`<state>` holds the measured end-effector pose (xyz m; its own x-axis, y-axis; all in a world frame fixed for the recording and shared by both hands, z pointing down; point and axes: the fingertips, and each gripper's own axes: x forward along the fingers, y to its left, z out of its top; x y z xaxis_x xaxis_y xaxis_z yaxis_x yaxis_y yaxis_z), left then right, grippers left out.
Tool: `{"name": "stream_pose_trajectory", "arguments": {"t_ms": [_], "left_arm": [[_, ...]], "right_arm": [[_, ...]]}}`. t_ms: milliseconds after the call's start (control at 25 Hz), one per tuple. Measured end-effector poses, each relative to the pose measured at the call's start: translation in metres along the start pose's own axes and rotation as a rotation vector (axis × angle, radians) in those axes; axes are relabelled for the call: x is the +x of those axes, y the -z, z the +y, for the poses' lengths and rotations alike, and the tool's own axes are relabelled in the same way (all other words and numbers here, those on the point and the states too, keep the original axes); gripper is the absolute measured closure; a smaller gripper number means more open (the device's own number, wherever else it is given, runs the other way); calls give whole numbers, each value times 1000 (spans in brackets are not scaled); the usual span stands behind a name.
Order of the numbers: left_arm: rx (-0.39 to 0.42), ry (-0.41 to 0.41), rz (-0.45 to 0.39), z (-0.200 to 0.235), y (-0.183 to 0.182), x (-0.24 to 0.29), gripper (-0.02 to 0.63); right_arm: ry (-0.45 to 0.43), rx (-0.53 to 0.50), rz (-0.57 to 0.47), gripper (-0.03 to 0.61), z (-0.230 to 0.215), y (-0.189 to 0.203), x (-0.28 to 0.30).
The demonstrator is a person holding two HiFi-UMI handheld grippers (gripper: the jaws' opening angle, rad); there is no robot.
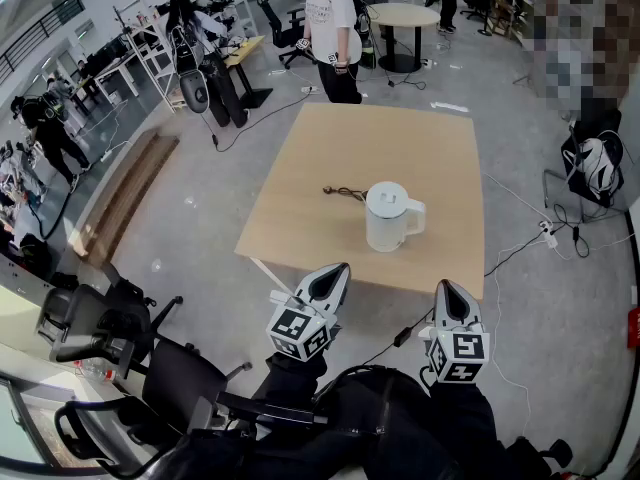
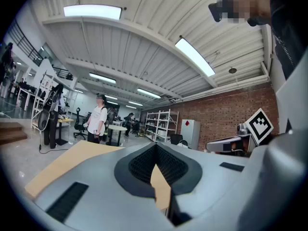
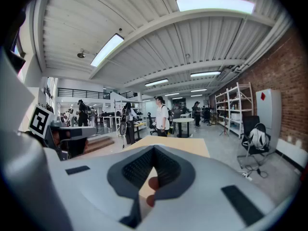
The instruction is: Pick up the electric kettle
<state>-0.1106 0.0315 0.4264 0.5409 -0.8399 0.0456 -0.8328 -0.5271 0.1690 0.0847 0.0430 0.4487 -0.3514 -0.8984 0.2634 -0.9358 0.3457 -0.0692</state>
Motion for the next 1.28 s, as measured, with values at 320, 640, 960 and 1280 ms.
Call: {"name": "stream_pose_trajectory", "arguments": {"t_ms": [320, 640, 960, 1280], "left_arm": [[9, 10, -1, -5, 0, 7, 614], [11, 4, 1, -13, -1, 11, 614], [-1, -13, 30, -19, 10, 16, 614], [-5, -6, 67, -48, 26, 26, 614]], "right_arm": [[-5, 6, 4, 574, -8, 1, 1], [-8, 15, 1, 574, -15, 2, -2], [-56, 16, 21, 574, -14, 16, -3], [-99, 39, 41, 574, -26, 33, -15]]}}
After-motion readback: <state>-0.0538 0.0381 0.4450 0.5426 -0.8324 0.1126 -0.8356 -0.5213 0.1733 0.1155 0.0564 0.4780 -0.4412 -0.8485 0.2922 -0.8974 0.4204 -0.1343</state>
